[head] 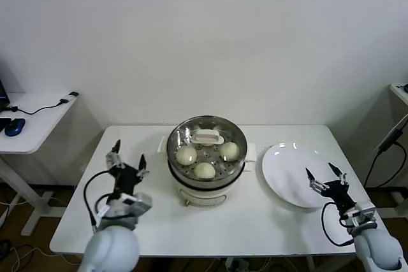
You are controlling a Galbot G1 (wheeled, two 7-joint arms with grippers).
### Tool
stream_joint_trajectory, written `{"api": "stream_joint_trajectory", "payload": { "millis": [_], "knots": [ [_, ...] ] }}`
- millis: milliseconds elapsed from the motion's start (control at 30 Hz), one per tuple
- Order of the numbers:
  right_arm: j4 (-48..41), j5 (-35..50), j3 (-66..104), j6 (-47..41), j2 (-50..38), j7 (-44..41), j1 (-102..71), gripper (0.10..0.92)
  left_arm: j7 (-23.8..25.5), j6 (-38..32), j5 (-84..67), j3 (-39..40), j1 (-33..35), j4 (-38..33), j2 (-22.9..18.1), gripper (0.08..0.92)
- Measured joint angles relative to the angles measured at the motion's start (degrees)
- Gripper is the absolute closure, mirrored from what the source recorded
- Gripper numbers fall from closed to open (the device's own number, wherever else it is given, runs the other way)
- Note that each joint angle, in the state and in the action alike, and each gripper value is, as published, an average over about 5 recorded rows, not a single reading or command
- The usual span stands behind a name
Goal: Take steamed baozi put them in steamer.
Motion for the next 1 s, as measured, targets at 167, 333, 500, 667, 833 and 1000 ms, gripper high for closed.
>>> {"api": "stream_joint_trajectory", "payload": {
  "millis": [167, 333, 500, 667, 833, 1000],
  "knots": [
    [2.0, 0.8, -1.0, -1.5, 1.0, 0.0, -0.4, 0.203, -1.0, -11.4, -14.2, -9.1, 5.4, 0.3, -3.1, 0.177],
    [3.9, 1.0, -1.8, -2.5, 2.2, -0.1, -1.3, 0.203, 0.1, -21.3, -26.1, -16.4, 9.2, 2.1, -6.3, 0.177],
    [6.0, 1.1, -2.3, -2.8, 3.3, 0.0, -2.6, 0.203, 2.3, -28.3, -34.7, -21.7, 11.6, 4.1, -7.9, 0.177],
    [7.6, 0.8, -2.6, -2.9, 4.1, 0.1, -3.7, 0.203, 4.0, -32.6, -39.8, -24.5, 12.9, 5.8, -9.1, 0.177],
    [8.2, 0.5, -2.7, -2.9, 4.5, 0.1, -4.3, 0.203, 4.9, -35.2, -42.4, -25.8, 13.4, 6.4, -10.1, 0.177],
    [8.4, 0.4, -2.5, -2.7, 4.8, 0.0, -4.5, 0.203, 5.4, -36.6, -43.3, -26.2, 13.6, 6.7, -10.6, 0.177]
  ]
}}
